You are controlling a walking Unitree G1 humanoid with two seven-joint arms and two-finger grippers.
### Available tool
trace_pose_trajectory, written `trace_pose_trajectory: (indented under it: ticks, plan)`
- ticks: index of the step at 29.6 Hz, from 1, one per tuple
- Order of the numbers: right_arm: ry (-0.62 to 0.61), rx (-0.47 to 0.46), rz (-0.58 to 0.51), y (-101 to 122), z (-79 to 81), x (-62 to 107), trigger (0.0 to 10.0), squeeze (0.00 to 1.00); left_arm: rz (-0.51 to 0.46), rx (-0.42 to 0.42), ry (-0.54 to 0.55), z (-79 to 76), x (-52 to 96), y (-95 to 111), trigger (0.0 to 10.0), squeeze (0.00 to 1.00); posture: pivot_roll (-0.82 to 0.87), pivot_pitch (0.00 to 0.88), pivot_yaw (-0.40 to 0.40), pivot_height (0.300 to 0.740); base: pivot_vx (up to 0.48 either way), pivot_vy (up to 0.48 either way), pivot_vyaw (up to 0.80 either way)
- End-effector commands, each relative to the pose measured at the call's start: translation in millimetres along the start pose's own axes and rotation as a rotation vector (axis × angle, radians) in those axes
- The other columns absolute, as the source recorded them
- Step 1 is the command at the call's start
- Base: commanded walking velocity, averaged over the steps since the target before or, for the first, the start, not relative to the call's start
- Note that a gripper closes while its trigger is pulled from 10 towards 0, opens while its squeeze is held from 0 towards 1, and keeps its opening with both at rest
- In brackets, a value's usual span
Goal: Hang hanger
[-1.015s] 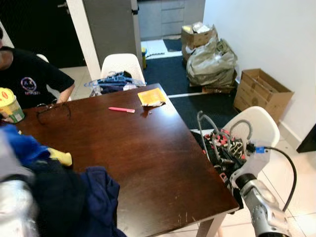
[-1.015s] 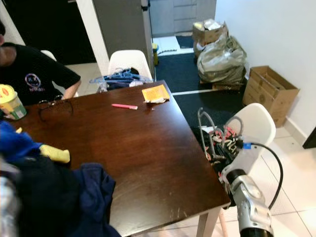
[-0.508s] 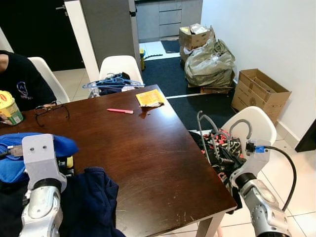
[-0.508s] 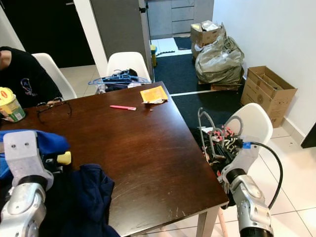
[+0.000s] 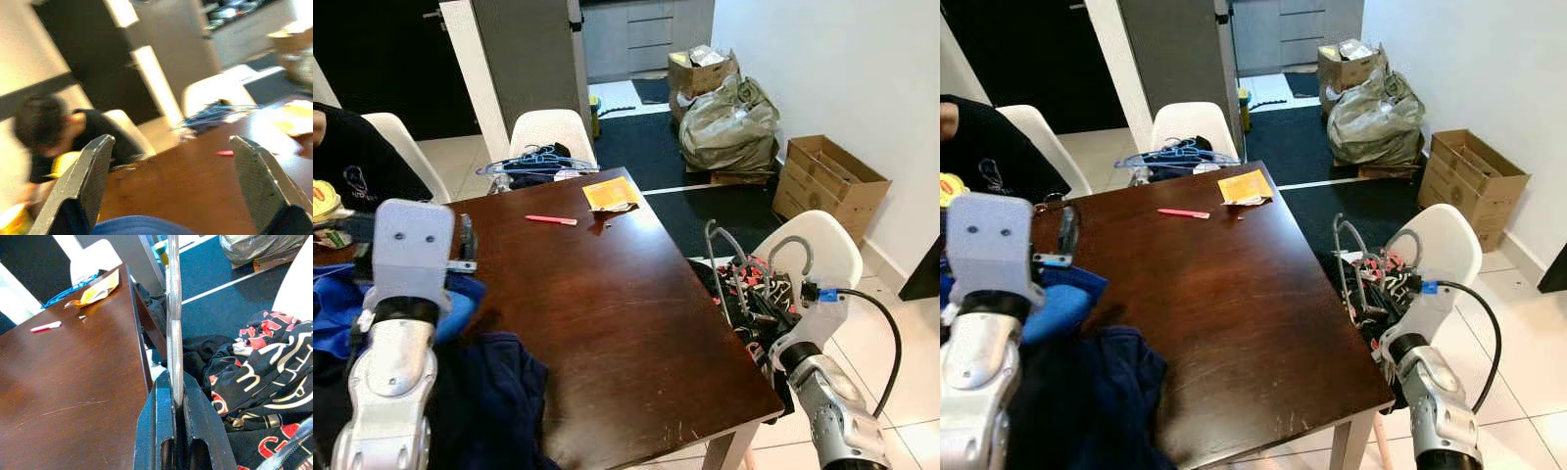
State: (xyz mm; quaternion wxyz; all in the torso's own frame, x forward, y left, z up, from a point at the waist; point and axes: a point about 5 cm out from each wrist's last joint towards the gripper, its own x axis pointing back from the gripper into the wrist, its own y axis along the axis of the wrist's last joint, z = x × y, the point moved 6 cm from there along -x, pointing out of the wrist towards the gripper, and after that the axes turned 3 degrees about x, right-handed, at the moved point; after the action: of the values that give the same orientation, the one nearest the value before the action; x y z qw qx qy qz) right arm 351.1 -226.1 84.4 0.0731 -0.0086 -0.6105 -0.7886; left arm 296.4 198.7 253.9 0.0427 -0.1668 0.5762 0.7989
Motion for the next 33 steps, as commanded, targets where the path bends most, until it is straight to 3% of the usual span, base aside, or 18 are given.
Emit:
trace_pose_trajectory:
  ticks: [1, 2, 3, 4, 5, 6, 8, 9, 12, 17, 19, 22, 25, 29, 30, 31, 32, 33]
  plan:
    - [0.03, -0.035, 0.004, -3, 10.4, -3.5, 10.0, 0.0, 0.094, 0.074, -0.243, -40.8, 5.5, -15, 10.0, 0.97, 0.03, 0.034, 0.085, 0.74, 0.0, 0.0, 0.0]
    - [0.031, -0.036, 0.004, -3, 11.0, -3.6, 10.0, 0.0, 0.162, 0.126, -0.406, -67.1, 15.2, -25, 10.0, 0.97, 0.03, 0.034, 0.085, 0.74, 0.0, 0.0, 0.0]
    - [0.031, -0.036, 0.004, -3, 11.0, -3.6, 10.0, 0.0, 0.162, 0.126, -0.406, -67.1, 15.2, -25, 10.0, 0.97, 0.03, 0.034, 0.085, 0.74, 0.0, 0.0, 0.0]
    - [0.033, -0.038, 0.003, -2, 11.6, -3.8, 10.0, 0.0, 0.274, 0.169, -0.558, -91.1, 34.0, -43, 10.0, 0.0, 0.03, 0.038, 0.09, 0.74, 0.0, 0.0, 0.0]
    - [0.034, -0.041, 0.002, -2, 12.1, -3.9, 10.0, 0.0, 0.41, 0.236, -0.629, -104.2, 52.2, -63, 10.0, 0.0, 0.03, 0.04, 0.094, 0.74, 0.0, 0.0, 0.0]
    - [0.034, -0.041, 0.002, -2, 12.1, -3.9, 10.0, 0.0, 0.41, 0.236, -0.629, -104.2, 52.2, -63, 10.0, 0.0, 0.03, 0.04, 0.094, 0.74, 0.0, 0.0, 0.0]
    - [0.036, -0.044, 0.002, -2, 12.6, -3.8, 10.0, 0.0, 0.558, 0.311, -0.688, -116.7, 74.3, -80, 10.0, 0.0, 0.03, 0.043, 0.096, 0.74, 0.0, 0.0, 0.0]
    - [0.036, -0.044, 0.002, -2, 12.6, -3.8, 10.0, 0.0, 0.558, 0.311, -0.688, -116.7, 74.3, -80, 10.0, 0.0, 0.03, 0.043, 0.096, 0.74, 0.0, 0.0, 0.0]
    - [0.038, -0.046, 0.002, -3, 12.8, -3.2, 10.0, 0.0, 0.644, 0.384, -0.779, -131.4, 94.7, -79, 10.0, 0.0, 0.03, 0.042, 0.1, 0.74, 0.0, 0.0, 0.0]
    - [0.043, -0.049, 0.005, -4, 13.5, -2.6, 10.0, 0.0, 0.757, 0.376, -0.889, -136.2, 119.7, -81, 10.0, 0.0, 0.03, 0.038, 0.104, 0.74, 0.0, 0.0, 0.0]
    - [0.047, -0.051, 0.009, -5, 14.1, -2.9, 10.0, 0.0, 0.852, 0.321, -0.977, -130.1, 141.4, -87, 10.0, 0.0, 0.03, 0.033, 0.107, 0.74, 0.0, 0.0, 0.0]
    - [0.049, -0.052, 0.01, -6, 14.4, -2.9, 10.0, 0.0, 0.894, 0.299, -1.008, -127.1, 149.1, -89, 10.0, 0.0, 0.03, 0.033, 0.107, 0.74, 0.0, 0.0, 0.0]
    - [0.049, -0.053, 0.013, -7, 14.2, -3.0, 10.0, 0.0, 1.009, 0.121, -1.002, -103.1, 162.5, -104, 10.0, 0.0, 0.03, 0.033, 0.108, 0.74, 0.0, 0.0, 0.0]
    - [0.049, -0.053, 0.013, -7, 14.1, -3.1, 10.0, 0.0, 1.024, 0.085, -0.995, -98.2, 163.7, -107, 10.0, 0.0, 0.03, 0.033, 0.108, 0.74, 0.0, 0.0, 0.0]
    - [0.049, -0.054, 0.013, -6, 14.1, -3.3, 10.0, 0.0, 1.044, 0.007, -0.961, -86.8, 161.8, -114, 10.0, 0.0, 0.04, 0.04, 0.104, 0.74, 0.0, 0.0, 0.0]
    - [0.049, -0.054, 0.013, -6, 14.1, -3.3, 10.0, 0.0, 1.044, 0.007, -0.961, -86.8, 161.8, -114, 10.0, 0.0, 0.04, 0.04, 0.104, 0.74, 0.0, 0.0, 0.0]
    - [0.049, -0.055, 0.012, -6, 14.1, -3.5, 10.0, 0.0, 1.028, -0.036, -0.884, -76.0, 149.3, -119, 10.0, 0.0, 0.04, 0.041, 0.103, 0.74, 0.0, 0.0, 0.0]
    - [0.049, -0.055, 0.012, -6, 14.1, -3.5, 10.0, 0.0, 1.028, -0.036, -0.884, -76.0, 149.3, -119, 10.0, 0.0, 0.04, 0.041, 0.103, 0.74, 0.0, 0.0, 0.0]
